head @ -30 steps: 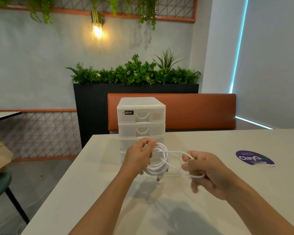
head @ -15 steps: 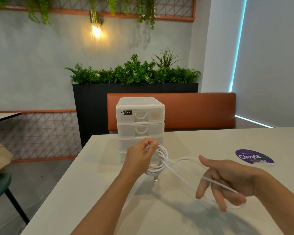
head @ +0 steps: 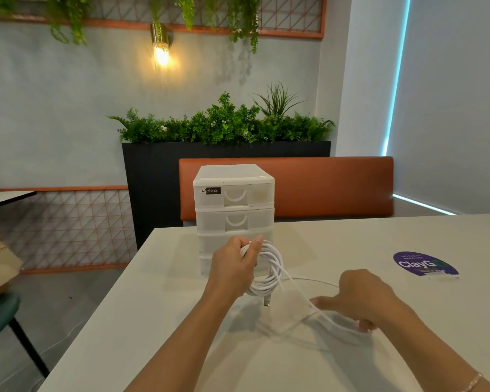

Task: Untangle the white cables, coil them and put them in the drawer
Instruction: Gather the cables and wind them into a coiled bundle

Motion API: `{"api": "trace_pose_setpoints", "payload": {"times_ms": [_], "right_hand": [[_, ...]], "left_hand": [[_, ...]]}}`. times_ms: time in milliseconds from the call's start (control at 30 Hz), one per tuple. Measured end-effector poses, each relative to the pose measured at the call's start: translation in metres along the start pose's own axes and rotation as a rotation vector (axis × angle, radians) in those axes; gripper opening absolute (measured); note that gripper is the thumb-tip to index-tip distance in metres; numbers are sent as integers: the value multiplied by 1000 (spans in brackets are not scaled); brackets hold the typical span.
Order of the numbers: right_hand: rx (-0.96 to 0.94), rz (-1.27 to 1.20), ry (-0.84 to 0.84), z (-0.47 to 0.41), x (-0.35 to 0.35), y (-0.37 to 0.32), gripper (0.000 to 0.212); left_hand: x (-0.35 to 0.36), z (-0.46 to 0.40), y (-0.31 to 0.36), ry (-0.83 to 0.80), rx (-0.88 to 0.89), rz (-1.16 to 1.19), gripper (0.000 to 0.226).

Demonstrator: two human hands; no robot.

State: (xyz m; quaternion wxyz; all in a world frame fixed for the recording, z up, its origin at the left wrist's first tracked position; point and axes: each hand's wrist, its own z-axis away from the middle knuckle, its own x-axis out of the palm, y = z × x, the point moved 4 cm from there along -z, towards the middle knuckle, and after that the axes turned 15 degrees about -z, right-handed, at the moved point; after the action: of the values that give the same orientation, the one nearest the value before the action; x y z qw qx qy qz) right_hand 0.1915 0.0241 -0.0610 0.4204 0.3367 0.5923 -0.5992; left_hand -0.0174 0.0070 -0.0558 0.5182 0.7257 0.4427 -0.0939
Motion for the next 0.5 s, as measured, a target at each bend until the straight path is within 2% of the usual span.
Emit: {"api": "trace_pose_setpoints", "payload": {"times_ms": [100,200,300,433,500], "right_hand": [[-160,-105,29,-2,9,-24,53],[-321,-455,-147,-2,19,-48,37],[-267,-766,-314,1,20,-58,23],[-198,-701,-252,0,21,-65,34],[-189,-754,-276,1,27,-70,43]], "left_hand": [[-1,-1,1,7,-9,15,32],[-3,-1,1,54,-17,18,31],[-8,-1,0,118,-15,24,28],[-10,1,2,169,25,16,22],[-9,3,5,186,49,23,19]]}}
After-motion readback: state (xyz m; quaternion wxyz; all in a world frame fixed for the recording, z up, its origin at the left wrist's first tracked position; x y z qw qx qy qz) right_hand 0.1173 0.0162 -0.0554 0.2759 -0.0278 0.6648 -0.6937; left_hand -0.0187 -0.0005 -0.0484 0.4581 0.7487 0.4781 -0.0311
